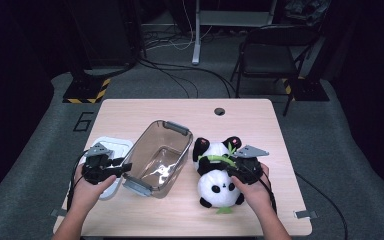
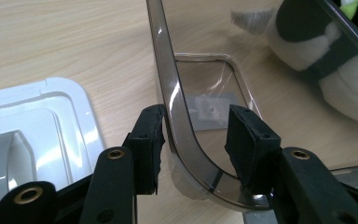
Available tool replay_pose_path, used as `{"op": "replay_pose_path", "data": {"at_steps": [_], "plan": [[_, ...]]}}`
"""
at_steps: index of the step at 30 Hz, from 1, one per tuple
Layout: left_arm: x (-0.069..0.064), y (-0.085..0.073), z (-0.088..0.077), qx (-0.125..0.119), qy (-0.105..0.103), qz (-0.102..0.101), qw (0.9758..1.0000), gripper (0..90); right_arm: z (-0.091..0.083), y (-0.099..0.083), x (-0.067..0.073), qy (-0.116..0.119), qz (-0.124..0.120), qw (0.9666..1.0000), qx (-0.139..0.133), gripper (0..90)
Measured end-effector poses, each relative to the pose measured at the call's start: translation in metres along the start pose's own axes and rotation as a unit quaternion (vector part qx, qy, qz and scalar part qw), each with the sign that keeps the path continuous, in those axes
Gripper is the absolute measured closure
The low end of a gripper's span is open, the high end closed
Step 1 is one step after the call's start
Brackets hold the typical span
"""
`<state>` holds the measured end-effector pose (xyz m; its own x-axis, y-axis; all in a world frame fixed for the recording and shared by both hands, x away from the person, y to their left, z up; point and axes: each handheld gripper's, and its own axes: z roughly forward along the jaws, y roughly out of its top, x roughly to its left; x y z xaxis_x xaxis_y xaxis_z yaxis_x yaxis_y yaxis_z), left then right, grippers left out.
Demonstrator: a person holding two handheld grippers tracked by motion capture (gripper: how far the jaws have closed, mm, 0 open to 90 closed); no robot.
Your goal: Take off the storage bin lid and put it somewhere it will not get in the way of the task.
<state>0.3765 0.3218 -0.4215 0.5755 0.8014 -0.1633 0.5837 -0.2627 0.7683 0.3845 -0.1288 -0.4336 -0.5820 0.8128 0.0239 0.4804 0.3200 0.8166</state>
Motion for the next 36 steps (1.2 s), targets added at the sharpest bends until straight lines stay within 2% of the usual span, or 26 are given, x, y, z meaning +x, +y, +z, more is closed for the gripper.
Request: {"op": "replay_pose_path", "data": {"at_steps": [6,8,16,17,22,27,36], "plan": [[0.000,0.000,0.000,0.001,0.001,0.001,1.0000,56.2,0.002,0.004,-0.012,0.002,0.003,1.0000,0.004,66.3],[0.000,0.000,0.001,-0.005,0.002,-0.001,1.0000,56.2,0.004,0.004,-0.018,0.000,0.004,1.0000,0.008,66.2],[0.000,0.000,0.000,-0.002,-0.001,-0.003,1.0000,56.2,0.016,0.003,-0.031,0.007,0.014,0.9998,0.014,64.2],[0.000,-0.001,0.001,-0.006,0.001,-0.004,1.0000,56.2,0.017,0.003,-0.031,0.003,0.016,0.9998,0.014,63.3],[0.000,0.000,-0.001,0.001,-0.001,-0.001,1.0000,55.8,0.017,0.000,-0.030,-0.009,0.031,0.9995,0.006,52.3],[-0.002,0.000,-0.002,0.000,0.000,0.000,1.0000,55.6,0.011,-0.001,-0.028,-0.026,0.034,0.9991,-0.005,43.0],[-0.007,-0.001,-0.003,0.002,-0.008,0.001,1.0000,55.1,-0.014,0.004,-0.019,-0.041,0.033,0.9980,-0.033,39.4]]}}
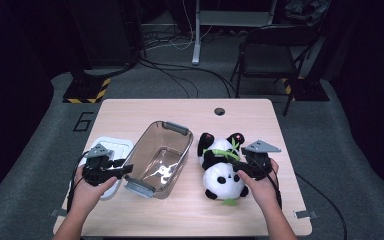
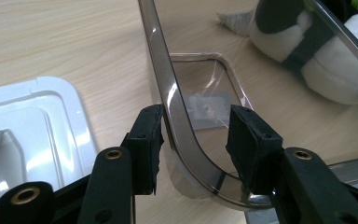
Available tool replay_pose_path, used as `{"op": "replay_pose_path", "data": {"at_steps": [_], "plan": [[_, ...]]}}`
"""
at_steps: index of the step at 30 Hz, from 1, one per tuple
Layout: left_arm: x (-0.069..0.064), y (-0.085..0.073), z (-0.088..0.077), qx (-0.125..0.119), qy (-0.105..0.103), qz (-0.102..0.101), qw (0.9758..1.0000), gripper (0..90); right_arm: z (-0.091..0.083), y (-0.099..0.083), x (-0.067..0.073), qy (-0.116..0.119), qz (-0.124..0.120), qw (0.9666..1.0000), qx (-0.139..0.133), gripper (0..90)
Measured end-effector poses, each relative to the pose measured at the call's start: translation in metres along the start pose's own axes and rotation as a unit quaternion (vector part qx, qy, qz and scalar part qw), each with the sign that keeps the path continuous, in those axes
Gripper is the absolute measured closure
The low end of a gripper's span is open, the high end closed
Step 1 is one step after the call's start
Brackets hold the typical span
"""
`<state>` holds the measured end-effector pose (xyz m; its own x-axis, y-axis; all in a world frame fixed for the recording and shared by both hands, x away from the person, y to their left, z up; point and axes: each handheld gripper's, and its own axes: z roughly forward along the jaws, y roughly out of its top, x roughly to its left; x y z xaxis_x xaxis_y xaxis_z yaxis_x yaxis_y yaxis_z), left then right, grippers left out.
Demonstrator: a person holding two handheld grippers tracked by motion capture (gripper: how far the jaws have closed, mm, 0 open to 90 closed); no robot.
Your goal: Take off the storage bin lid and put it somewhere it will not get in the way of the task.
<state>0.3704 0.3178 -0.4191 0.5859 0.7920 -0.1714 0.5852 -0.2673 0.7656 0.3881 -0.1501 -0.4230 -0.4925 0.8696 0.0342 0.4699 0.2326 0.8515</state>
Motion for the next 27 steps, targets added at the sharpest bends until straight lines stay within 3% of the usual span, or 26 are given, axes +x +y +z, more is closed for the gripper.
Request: {"op": "replay_pose_path", "data": {"at_steps": [17,27], "plan": [[-0.015,-0.002,0.002,0.007,-0.026,0.012,0.9996,53.9,-0.011,0.007,0.031,0.024,-0.017,0.9995,-0.012,39.3],[-0.024,-0.001,0.007,0.008,-0.040,0.015,0.9991,52.2,0.010,0.014,0.052,0.056,-0.028,0.9980,-0.002,39.2]]}}
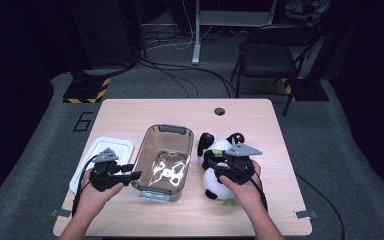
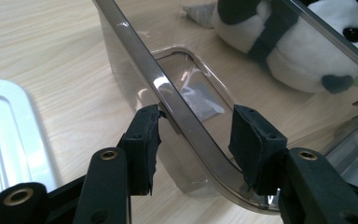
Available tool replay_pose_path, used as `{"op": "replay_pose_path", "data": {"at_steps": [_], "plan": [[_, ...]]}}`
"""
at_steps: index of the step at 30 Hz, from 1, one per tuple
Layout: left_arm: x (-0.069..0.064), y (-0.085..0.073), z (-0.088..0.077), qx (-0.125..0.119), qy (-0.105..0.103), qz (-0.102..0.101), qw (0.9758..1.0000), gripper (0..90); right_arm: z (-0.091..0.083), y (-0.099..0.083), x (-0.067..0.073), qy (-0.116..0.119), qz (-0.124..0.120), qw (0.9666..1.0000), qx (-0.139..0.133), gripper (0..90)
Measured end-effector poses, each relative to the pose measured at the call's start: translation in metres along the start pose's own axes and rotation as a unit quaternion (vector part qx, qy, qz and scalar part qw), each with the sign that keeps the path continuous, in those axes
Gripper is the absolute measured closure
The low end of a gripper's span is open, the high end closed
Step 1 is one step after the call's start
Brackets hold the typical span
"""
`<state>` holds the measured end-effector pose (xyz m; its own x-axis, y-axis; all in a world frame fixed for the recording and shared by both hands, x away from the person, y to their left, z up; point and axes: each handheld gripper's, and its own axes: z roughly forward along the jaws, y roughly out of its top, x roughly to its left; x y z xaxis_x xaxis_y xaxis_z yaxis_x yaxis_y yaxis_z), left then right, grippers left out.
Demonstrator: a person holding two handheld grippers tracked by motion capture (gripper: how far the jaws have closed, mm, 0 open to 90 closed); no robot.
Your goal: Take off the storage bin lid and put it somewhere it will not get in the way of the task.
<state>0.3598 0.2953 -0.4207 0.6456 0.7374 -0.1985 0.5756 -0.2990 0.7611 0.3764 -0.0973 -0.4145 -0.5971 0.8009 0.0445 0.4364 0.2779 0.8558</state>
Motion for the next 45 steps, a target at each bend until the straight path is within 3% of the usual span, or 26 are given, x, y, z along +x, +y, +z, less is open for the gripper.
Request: {"op": "replay_pose_path", "data": {"at_steps": [6,11,18,25,37,45], "plan": [[-0.002,0.001,0.000,0.001,-0.008,0.004,1.0000,50.8,0.015,0.007,0.009,0.014,-0.005,0.9999,0.007,39.0],[-0.002,0.002,-0.005,-0.018,-0.011,0.005,0.9998,48.5,0.022,0.015,0.016,0.027,-0.008,0.9996,0.007,38.7],[0.010,0.001,-0.020,-0.041,0.018,-0.006,0.9990,46.8,0.031,0.024,0.025,0.042,-0.014,0.9990,0.007,38.3],[0.016,-0.005,-0.015,-0.028,0.034,-0.010,0.9990,47.2,0.038,0.031,0.036,0.056,-0.018,0.9982,0.009,37.4],[0.009,-0.006,-0.012,-0.021,0.017,0.001,0.9996,47.9,0.057,0.029,0.047,0.059,-0.027,0.9971,0.039,36.3],[0.008,-0.007,-0.012,-0.021,0.010,-0.001,0.9997,48.8,0.059,0.030,0.048,0.050,-0.026,0.9977,0.036,36.8]]}}
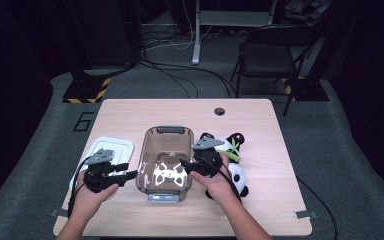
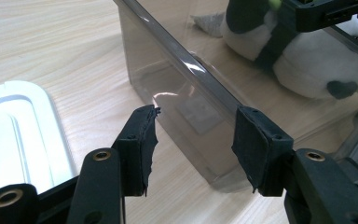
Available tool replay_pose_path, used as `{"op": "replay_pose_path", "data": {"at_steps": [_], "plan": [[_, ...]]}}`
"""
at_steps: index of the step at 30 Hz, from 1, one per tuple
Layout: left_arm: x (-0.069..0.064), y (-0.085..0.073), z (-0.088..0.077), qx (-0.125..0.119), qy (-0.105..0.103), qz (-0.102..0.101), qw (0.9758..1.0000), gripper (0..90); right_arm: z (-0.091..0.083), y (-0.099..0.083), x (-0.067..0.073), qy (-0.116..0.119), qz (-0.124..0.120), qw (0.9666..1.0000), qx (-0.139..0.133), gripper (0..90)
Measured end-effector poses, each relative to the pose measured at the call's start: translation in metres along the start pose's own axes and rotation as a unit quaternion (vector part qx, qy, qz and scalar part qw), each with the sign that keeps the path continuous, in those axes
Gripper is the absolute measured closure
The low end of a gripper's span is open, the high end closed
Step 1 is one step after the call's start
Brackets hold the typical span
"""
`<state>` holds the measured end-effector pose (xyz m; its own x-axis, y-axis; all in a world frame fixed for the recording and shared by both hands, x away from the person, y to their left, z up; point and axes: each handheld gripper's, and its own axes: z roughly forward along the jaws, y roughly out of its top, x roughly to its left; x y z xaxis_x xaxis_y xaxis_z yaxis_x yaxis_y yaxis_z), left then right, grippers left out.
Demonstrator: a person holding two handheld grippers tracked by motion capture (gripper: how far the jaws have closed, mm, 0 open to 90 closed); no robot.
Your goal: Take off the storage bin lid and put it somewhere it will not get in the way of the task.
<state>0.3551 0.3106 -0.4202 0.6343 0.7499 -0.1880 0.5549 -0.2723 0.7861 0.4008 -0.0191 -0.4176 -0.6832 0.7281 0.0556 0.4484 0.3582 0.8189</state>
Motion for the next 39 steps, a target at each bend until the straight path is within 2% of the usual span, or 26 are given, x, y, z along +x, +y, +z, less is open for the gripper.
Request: {"op": "replay_pose_path", "data": {"at_steps": [1,8,12,18,21,25,29,30,35,37,39], "plan": [[-0.001,0.000,0.000,0.000,-0.002,-0.005,1.0000,48.8,0.001,0.000,0.000,0.000,-0.002,1.0000,0.000,36.8],[-0.003,-0.002,-0.002,0.002,-0.009,0.003,1.0000,49.3,0.006,0.002,-0.002,0.007,0.003,1.0000,-0.004,36.7],[-0.005,-0.003,-0.003,0.003,-0.015,-0.001,0.9999,49.2,0.011,0.003,-0.003,0.016,0.007,0.9998,-0.005,36.7],[-0.006,-0.007,-0.008,0.003,-0.013,0.002,0.9999,48.7,0.020,0.005,-0.002,0.030,0.000,0.9995,-0.002,37.1],[-0.006,-0.008,-0.009,0.004,-0.013,0.002,0.9999,48.5,0.022,0.006,-0.002,0.039,0.004,0.9992,-0.005,37.5],[-0.007,-0.009,-0.009,0.003,-0.009,0.002,1.0000,48.3,0.022,0.007,-0.002,0.037,0.000,0.9993,-0.003,38.0],[-0.009,-0.008,-0.008,0.001,-0.013,-0.002,0.9999,48.3,0.016,0.006,0.000,0.023,-0.010,0.9997,-0.006,38.2],[-0.009,-0.008,-0.008,0.001,-0.014,0.004,0.9999,48.4,0.015,0.006,0.000,0.020,-0.013,0.9997,-0.008,38.1],[-0.011,-0.005,-0.004,0.004,-0.021,0.005,0.9998,48.3,-0.006,0.005,-0.004,0.005,-0.001,0.9995,-0.031,37.3],[-0.009,-0.003,-0.005,0.005,-0.014,0.009,0.9999,48.3,-0.015,0.004,-0.007,0.000,0.002,0.9992,-0.041,37.3],[-0.005,-0.001,-0.009,-0.003,-0.013,0.002,0.9999,48.3,-0.023,0.003,-0.009,-0.008,0.003,0.9989,-0.045,37.3]]}}
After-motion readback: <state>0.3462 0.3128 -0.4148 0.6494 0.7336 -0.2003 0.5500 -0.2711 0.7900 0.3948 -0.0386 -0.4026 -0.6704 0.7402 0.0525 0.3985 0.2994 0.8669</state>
